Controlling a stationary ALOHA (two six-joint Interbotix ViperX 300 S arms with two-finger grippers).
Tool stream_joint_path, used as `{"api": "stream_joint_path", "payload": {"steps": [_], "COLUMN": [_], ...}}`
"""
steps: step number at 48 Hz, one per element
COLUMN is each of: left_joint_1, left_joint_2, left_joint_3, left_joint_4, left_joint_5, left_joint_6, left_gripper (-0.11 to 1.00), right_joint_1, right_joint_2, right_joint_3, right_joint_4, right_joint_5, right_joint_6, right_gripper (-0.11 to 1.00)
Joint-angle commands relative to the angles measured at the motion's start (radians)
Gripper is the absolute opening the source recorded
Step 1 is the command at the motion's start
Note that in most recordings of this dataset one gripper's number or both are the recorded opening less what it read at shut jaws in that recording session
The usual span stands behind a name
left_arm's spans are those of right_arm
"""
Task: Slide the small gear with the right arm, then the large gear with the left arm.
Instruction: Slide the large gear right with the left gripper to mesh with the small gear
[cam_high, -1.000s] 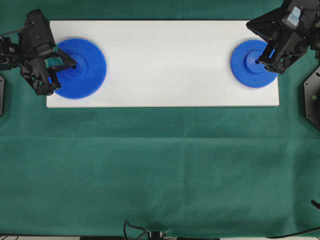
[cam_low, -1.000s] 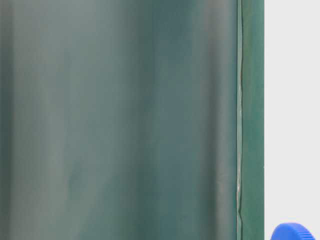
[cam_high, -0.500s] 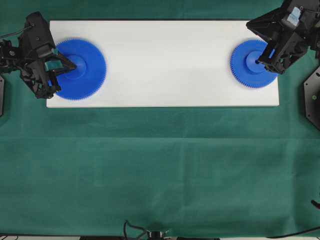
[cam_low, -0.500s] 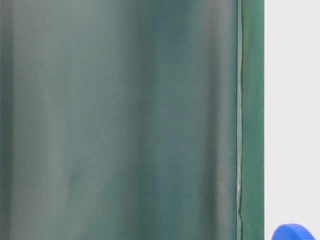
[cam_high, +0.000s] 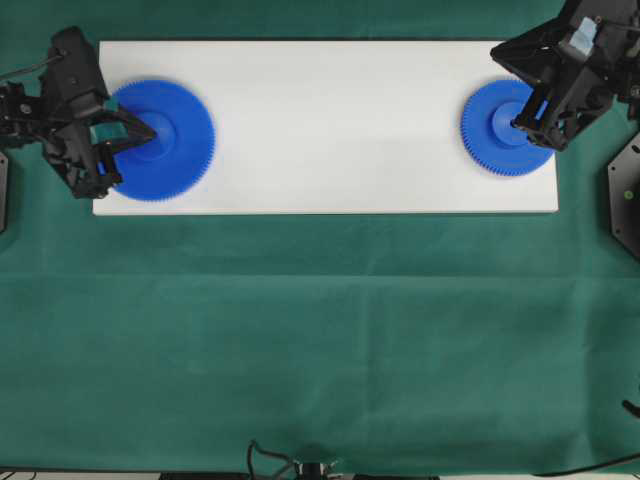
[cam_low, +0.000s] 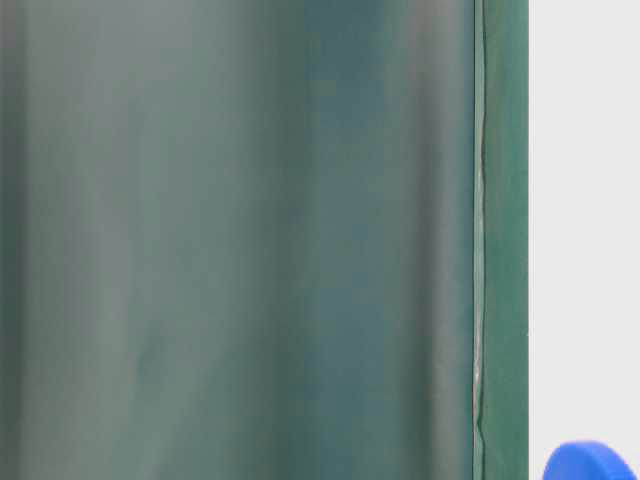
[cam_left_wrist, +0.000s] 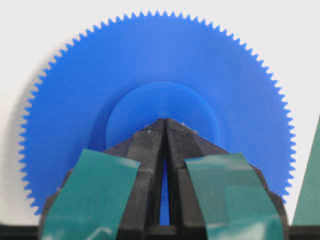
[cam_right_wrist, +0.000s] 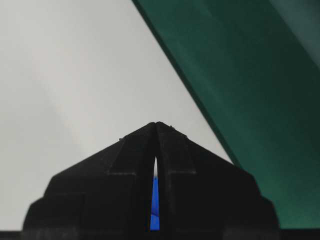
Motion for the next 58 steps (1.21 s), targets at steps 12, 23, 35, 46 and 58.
{"api": "stream_joint_path", "payload": {"steps": [12, 23, 35, 46, 58], "left_joint_1": [-0.003, -0.017, -0.018, -0.038, -0.098], "left_joint_2": [0.164, 0.287, 0.495, 0.684, 0.845], "left_joint_3": [-0.063, -0.166, -0.453, -0.77, -1.046], "left_joint_4": [-0.002, -0.002, -0.002, 0.003, 0.005], "left_joint_5": [0.005, -0.054, -0.064, 0.026, 0.176], "left_joint_6": [-0.002, 0.0, 0.008, 0.048, 0.16], "left_gripper": [0.0, 0.0, 0.0, 0.0, 0.0], "right_joint_1": [0.003, 0.003, 0.003, 0.005, 0.005], "right_joint_2": [0.017, 0.018, 0.029, 0.035, 0.037], "right_joint_3": [-0.015, -0.012, -0.012, -0.012, -0.011], "right_joint_4": [-0.002, -0.002, -0.002, -0.005, -0.006], "right_joint_5": [-0.005, -0.006, -0.006, -0.006, -0.006], "right_joint_6": [0.002, 0.002, 0.0, -0.003, -0.005], "right_gripper": [0.53, 0.53, 0.53, 0.53, 0.53]}}
